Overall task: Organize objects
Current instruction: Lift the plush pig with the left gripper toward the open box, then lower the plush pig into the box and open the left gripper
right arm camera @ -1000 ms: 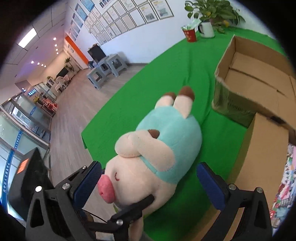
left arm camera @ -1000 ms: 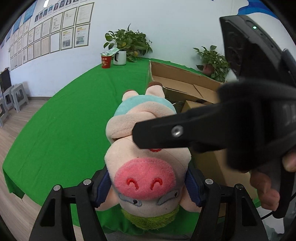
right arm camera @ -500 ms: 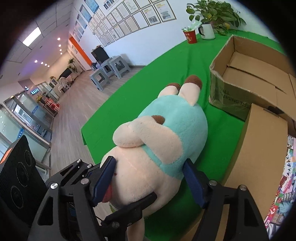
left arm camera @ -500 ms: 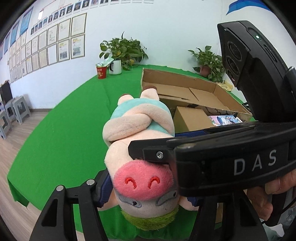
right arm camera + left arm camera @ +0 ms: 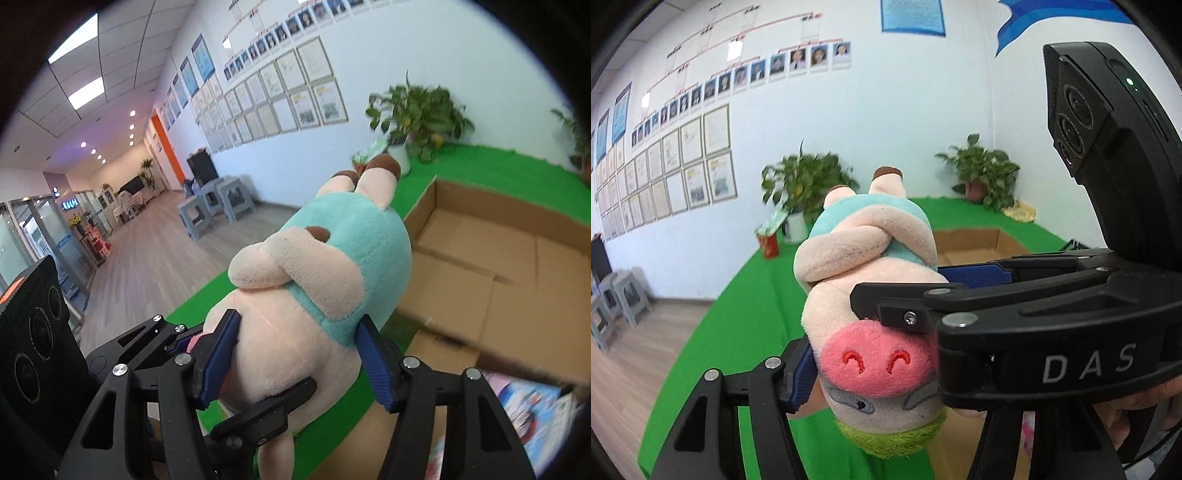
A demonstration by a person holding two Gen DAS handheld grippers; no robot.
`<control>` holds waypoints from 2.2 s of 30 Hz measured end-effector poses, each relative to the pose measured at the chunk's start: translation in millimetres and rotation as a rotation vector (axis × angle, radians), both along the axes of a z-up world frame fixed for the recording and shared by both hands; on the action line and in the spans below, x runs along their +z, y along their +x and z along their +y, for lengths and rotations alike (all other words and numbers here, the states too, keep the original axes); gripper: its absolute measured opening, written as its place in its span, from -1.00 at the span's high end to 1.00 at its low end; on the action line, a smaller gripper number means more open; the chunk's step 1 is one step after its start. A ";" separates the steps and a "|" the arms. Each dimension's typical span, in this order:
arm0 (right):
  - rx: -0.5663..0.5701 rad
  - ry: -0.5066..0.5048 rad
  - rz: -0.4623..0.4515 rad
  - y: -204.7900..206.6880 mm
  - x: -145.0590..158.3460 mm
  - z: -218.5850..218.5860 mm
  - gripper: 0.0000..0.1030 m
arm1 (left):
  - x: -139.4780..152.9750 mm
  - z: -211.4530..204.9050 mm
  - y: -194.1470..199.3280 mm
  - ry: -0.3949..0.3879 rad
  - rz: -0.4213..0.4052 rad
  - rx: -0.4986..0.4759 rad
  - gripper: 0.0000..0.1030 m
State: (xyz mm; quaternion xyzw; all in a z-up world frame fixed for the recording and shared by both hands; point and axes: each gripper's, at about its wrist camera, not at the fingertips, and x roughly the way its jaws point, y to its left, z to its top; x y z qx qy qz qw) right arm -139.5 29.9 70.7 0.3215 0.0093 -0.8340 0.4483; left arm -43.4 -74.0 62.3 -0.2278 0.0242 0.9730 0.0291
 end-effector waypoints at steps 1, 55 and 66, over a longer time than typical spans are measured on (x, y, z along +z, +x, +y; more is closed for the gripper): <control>-0.015 -0.010 0.022 -5.6 10.6 4.1 -0.19 | 9.3 3.9 -9.5 0.001 0.010 -0.008 -0.16; -0.011 -0.052 -0.450 -212.7 -121.3 -6.5 -0.26 | -120.8 0.0 -250.8 -0.078 -0.373 0.110 -0.46; -0.064 -0.028 -0.492 -206.9 -113.9 3.4 -0.63 | -124.8 -12.4 -253.0 -0.013 -0.374 0.063 -0.18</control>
